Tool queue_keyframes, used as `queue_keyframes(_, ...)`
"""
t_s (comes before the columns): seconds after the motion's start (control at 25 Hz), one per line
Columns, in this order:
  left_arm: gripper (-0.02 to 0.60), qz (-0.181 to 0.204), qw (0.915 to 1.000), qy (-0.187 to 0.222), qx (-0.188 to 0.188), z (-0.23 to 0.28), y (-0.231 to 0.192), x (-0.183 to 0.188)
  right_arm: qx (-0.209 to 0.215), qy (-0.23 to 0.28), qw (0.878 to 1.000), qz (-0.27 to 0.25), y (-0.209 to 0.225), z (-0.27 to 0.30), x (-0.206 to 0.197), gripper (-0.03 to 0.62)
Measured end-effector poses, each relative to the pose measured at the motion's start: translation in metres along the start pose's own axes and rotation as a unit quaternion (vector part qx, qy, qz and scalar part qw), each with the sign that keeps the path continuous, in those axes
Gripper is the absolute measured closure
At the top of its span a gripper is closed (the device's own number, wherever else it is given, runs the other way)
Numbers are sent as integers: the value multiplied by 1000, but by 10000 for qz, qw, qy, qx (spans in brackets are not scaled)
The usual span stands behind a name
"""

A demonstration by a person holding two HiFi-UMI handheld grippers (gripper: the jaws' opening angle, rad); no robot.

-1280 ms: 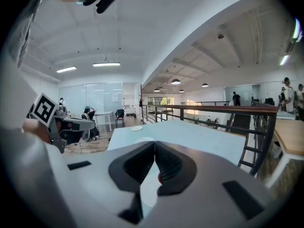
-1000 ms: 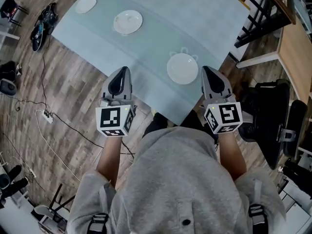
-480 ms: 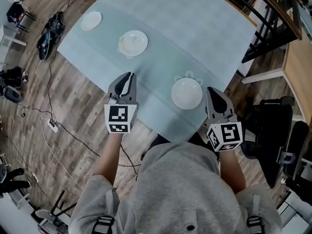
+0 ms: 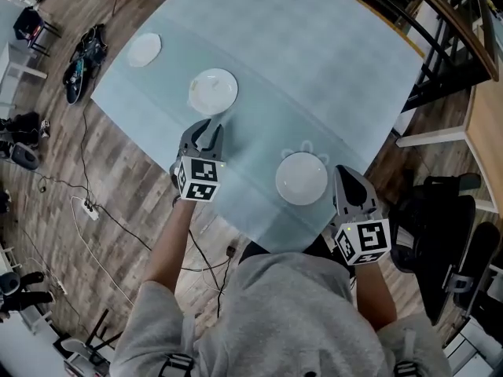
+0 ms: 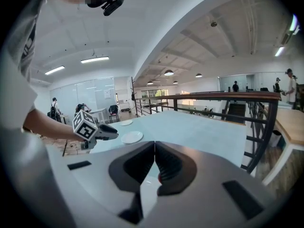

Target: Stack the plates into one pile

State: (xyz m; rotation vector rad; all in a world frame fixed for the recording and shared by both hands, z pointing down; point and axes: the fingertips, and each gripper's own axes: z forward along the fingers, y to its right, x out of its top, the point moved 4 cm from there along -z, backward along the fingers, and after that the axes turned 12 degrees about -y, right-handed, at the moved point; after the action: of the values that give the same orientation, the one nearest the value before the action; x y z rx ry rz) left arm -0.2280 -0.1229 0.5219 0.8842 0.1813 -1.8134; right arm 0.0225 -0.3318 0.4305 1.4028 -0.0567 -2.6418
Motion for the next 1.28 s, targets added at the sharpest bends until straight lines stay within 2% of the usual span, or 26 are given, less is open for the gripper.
queue_keyframes(0.16,482,625,9971,-422,59,35,-5,-9,57,-164,9998,71,6,9,-7,568)
queue_keyframes(0.4,482,1152,9889,-940,56,72,-8,-24,-11,-339,9994,113,13,18,-15,568)
queue_keyframes(0.6,482,1980,9687,-1468,288,93,-15,-37,-70,-420,9991,-84,12,24,-17,568)
queue_keyframes(0.8,493,2493,9565,-1493,265,97,-13,-34,-25,-493,9988,-77,9,31,-20,568)
queue_keyframes(0.88,497,2552,9549,-1502,227,99,-11,-33,-6,-507,9987,-94,7,33,-21,568)
queue_keyframes(1.08,517,2398,9577,-1591,-11,107,-12,-29,-12,-542,9982,-237,2,34,-23,568)
queue_keyframes(1.28,525,2640,9527,-1498,166,105,-16,-26,-71,-514,9983,-267,1,31,-18,568)
